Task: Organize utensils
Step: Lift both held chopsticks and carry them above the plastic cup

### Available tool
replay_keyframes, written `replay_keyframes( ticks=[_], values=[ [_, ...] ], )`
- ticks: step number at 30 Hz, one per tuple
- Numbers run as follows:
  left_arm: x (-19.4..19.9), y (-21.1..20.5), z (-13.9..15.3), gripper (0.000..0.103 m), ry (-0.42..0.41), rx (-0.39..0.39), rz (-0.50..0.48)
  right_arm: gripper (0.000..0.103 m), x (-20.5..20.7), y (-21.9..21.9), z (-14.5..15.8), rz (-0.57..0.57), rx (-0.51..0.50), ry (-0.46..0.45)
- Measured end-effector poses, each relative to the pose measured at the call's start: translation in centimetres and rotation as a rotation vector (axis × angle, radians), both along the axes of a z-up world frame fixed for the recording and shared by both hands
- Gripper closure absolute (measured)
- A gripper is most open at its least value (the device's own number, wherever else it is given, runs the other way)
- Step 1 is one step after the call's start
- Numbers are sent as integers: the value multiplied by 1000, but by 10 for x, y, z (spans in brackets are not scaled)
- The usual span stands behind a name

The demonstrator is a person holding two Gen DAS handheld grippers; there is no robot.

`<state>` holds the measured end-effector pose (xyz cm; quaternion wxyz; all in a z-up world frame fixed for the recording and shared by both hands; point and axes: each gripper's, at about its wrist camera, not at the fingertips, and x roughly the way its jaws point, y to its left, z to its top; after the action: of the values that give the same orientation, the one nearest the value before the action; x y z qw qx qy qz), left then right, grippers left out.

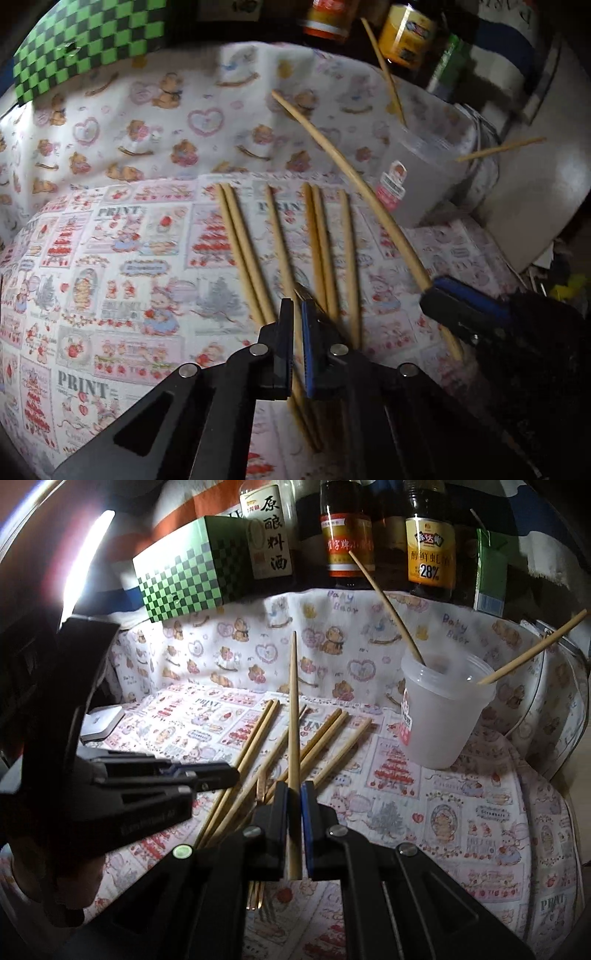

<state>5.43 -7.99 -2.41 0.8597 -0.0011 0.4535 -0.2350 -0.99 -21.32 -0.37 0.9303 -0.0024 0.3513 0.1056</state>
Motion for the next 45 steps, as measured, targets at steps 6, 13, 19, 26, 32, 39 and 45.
replay_keyframes(
  ticks=[6, 13, 19, 26, 32, 39, 45],
  values=[
    [5, -11, -14, 99, 68, 22, -12, 96, -2, -2, -1, -8, 3, 1],
    [5, -6, -21, 99, 92, 14, -8, 96, -3, -3, 0, -12, 7, -1],
    [1, -14, -23, 95, 73, 91, -26, 96, -5, -2, 2, -20, -9, -15],
    [-17, -40, -22, 95, 4, 215, -31, 96, -4, -3, 3, -35, -9, -27],
    [-19, -18, -7, 97, -13, 121, -1, 96, -8, -9, 11, -50, 19, -62],
    [-35, 14, 38, 97, -195, -42, 84, 96, -19, -8, 24, -41, 22, -121],
    [-42, 41, 62, 97, -299, -168, 144, 97, -23, -5, 27, -20, 8, -145]
  ],
)
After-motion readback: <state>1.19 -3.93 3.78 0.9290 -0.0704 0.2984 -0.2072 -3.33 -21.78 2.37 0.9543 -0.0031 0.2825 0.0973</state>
